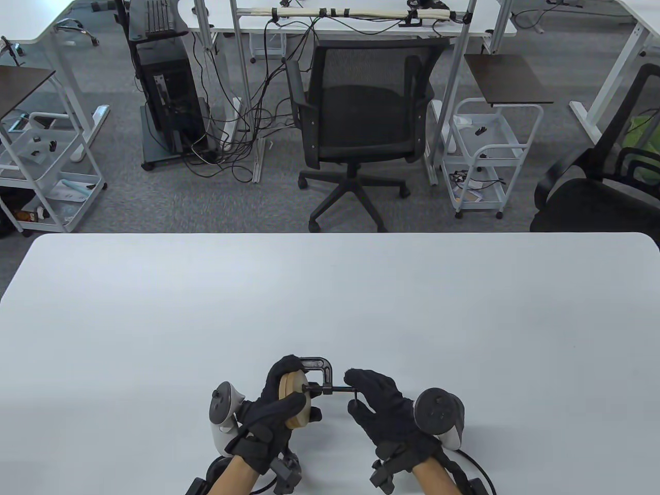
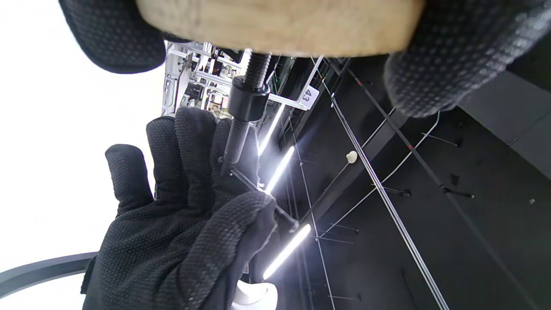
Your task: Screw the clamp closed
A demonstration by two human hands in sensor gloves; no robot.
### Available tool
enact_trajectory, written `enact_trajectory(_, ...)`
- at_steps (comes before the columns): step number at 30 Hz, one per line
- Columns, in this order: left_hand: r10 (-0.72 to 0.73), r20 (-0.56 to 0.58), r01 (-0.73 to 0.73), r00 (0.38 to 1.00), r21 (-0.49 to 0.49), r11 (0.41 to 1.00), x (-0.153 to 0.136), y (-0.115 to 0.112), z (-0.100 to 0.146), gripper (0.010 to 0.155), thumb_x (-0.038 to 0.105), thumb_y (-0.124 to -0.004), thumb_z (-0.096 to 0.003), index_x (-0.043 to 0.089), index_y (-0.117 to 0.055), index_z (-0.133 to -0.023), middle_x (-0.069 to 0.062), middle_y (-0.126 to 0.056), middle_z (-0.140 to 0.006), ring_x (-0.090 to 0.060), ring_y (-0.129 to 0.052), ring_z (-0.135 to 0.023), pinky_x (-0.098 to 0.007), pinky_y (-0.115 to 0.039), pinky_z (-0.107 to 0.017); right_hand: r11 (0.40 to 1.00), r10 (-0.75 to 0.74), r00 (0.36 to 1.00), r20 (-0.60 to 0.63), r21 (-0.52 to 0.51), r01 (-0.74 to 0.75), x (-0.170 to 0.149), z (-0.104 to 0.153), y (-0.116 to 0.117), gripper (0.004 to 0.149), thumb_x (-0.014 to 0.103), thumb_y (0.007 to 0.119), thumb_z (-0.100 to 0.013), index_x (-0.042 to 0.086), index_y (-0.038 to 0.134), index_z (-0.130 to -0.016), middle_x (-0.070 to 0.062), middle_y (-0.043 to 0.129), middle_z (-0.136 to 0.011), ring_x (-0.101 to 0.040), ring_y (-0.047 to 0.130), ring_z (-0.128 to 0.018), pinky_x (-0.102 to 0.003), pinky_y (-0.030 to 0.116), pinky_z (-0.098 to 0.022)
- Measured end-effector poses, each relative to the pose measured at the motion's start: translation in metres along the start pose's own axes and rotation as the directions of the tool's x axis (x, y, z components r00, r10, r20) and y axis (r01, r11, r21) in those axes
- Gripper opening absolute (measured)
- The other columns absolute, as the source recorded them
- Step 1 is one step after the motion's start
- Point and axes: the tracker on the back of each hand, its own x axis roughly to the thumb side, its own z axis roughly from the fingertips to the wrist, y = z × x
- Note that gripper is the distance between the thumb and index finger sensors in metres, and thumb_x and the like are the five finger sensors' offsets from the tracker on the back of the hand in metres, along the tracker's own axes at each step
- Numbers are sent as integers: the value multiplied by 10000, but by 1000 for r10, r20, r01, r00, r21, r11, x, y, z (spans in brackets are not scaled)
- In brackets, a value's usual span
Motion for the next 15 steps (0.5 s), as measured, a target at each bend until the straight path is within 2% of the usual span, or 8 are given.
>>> enact_trajectory(9,-72,21,72,997,-27,997,4,-3,-1,899,627,-926,-490,353,-367,-1139,-11,-321,-1230,-559,-517,-996,-620,-780,-567,963,-264,955,-132,-90,254,-11,2,1,612,520,702,-501,70,820,-899,-237,872,-865,-520,742,-809,-665,636,-544)
enact_trajectory(11,-75,21,76,997,-33,997,4,-4,-1,899,625,-924,-493,351,-364,-1140,-12,-320,-1230,-558,-515,-997,-621,-778,-569,958,-282,949,-142,-99,270,-12,2,0,598,514,705,-504,69,839,-881,-235,889,-848,-519,756,-796,-663,643,-538)
enact_trajectory(13,-79,18,80,997,-32,996,3,-4,-1,900,627,-924,-491,351,-363,-1140,-14,-318,-1230,-560,-515,-996,-620,-779,-569,959,-278,950,-142,-95,267,-11,2,0,610,508,706,-503,59,818,-901,-246,868,-867,-527,737,-806,-667,633,-542)
enact_trajectory(15,-66,12,67,998,-25,997,4,-4,-1,901,627,-922,-494,349,-359,-1141,-15,-314,-1231,-560,-513,-996,-620,-778,-569,963,-264,958,-108,-84,256,-8,2,-1,673,507,701,-503,57,687,-1002,-257,766,-958,-546,657,-855,-671,607,-559)
